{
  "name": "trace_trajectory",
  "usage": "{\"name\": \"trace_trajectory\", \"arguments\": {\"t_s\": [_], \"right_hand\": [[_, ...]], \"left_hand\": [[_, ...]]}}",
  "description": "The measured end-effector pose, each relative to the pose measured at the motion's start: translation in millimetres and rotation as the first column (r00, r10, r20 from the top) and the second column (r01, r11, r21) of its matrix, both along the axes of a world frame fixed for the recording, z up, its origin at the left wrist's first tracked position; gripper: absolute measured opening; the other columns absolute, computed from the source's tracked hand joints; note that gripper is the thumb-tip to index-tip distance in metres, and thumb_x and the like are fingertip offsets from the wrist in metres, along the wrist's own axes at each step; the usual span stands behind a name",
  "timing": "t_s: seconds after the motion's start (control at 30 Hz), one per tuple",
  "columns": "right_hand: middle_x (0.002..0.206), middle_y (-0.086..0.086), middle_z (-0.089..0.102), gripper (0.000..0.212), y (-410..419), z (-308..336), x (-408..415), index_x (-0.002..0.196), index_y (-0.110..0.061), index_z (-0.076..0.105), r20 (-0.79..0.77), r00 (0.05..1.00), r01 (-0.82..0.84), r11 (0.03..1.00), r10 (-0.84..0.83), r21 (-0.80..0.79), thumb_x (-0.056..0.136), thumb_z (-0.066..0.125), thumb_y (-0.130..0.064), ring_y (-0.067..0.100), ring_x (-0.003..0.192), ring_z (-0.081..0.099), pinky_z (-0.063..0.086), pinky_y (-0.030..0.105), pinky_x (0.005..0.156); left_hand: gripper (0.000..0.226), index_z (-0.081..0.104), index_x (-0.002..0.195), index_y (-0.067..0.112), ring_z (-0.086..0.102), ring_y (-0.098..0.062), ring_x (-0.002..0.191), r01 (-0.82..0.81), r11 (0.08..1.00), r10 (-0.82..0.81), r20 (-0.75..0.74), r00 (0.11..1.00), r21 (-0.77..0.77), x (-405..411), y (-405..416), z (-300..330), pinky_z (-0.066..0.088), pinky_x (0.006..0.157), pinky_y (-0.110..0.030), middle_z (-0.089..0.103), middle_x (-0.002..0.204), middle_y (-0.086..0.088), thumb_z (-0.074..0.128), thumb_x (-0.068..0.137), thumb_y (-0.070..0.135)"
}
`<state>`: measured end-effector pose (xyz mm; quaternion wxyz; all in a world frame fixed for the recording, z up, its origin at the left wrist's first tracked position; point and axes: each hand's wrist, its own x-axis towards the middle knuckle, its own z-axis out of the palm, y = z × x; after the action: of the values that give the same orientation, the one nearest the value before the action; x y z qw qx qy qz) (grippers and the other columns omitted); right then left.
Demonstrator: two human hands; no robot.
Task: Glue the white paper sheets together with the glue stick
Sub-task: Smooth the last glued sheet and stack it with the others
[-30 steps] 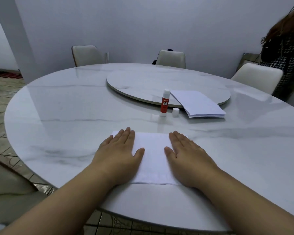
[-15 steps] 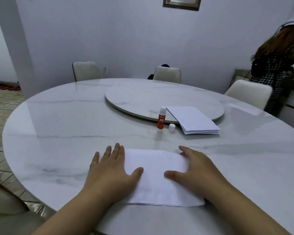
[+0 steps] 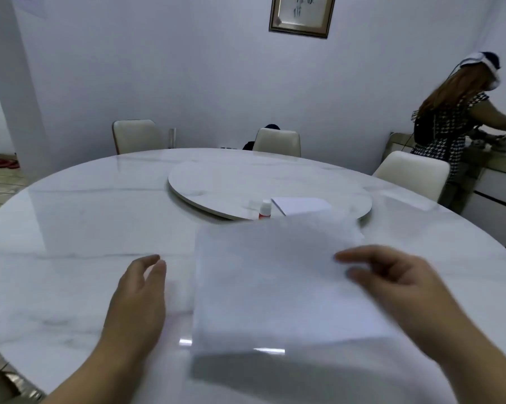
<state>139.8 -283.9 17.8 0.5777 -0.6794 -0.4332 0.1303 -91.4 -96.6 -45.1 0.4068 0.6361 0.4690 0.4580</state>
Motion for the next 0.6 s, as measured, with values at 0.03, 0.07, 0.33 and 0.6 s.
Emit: {"name": "trace_trajectory", "arguments": {"t_s": [0.03, 0.07, 0.33, 0.6], "right_hand": [[0.077, -0.01, 0.076, 0.032, -4, 9, 12, 0.083, -0.029, 0.078, -0.03, 0.997, 0.076, 0.993, -0.073, 0.094, 0.085, 0.063, -0.001, 0.0, 0.062, 0.062, 0.052, 0.012, 0.059], [0.084, -0.01, 0.077, 0.027, -7, 16, 24, 0.086, -0.03, 0.078, -0.072, 0.986, 0.162, 0.974, -0.152, 0.158, 0.087, 0.063, -0.007, 0.003, 0.074, 0.067, 0.055, 0.017, 0.072], [0.121, 0.013, 0.058, 0.035, 62, 18, 75, 0.112, -0.012, 0.061, -0.584, 0.755, 0.487, 0.851, -0.298, 0.195, 0.095, 0.039, 0.007, 0.017, 0.087, 0.064, 0.051, 0.023, 0.074], [0.118, 0.011, 0.059, 0.038, 129, -14, 84, 0.122, -0.016, 0.058, -0.518, 0.713, 0.532, 0.846, -0.472, -0.039, 0.091, 0.044, 0.003, 0.026, 0.088, 0.064, 0.049, 0.029, 0.08]], "left_hand": [[0.029, 0.054, 0.117, 0.028, 0.049, -0.021, 0.117, 0.013, 1.0, -0.013, -0.013, 1.0, -0.003, 1, -1, 0, 0.036, 0.103, -0.042, 0.055, 0.127, 0.002, 0.041, 0.094, 0.037], [0.029, 0.054, 0.117, 0.028, 0.048, -0.019, 0.117, 0.026, 1.0, -0.026, -0.029, 0.999, 0.002, 2, -3, 0, 0.036, 0.102, -0.039, 0.054, 0.127, 0.003, 0.042, 0.093, 0.037], [0.03, 0.051, 0.12, 0.029, 0.041, -0.009, 0.108, 0.064, 0.998, -0.064, -0.121, 0.991, -0.002, 7, -7, 3, 0.03, 0.09, -0.029, 0.05, 0.131, 0.007, 0.045, 0.092, 0.037], [0.028, 0.051, 0.118, 0.03, 0.043, -0.013, 0.107, 0.038, 0.999, -0.038, -0.154, 0.987, -0.005, 11, -3, 3, 0.03, 0.088, -0.028, 0.049, 0.131, 0.005, 0.052, 0.09, 0.032]]}}
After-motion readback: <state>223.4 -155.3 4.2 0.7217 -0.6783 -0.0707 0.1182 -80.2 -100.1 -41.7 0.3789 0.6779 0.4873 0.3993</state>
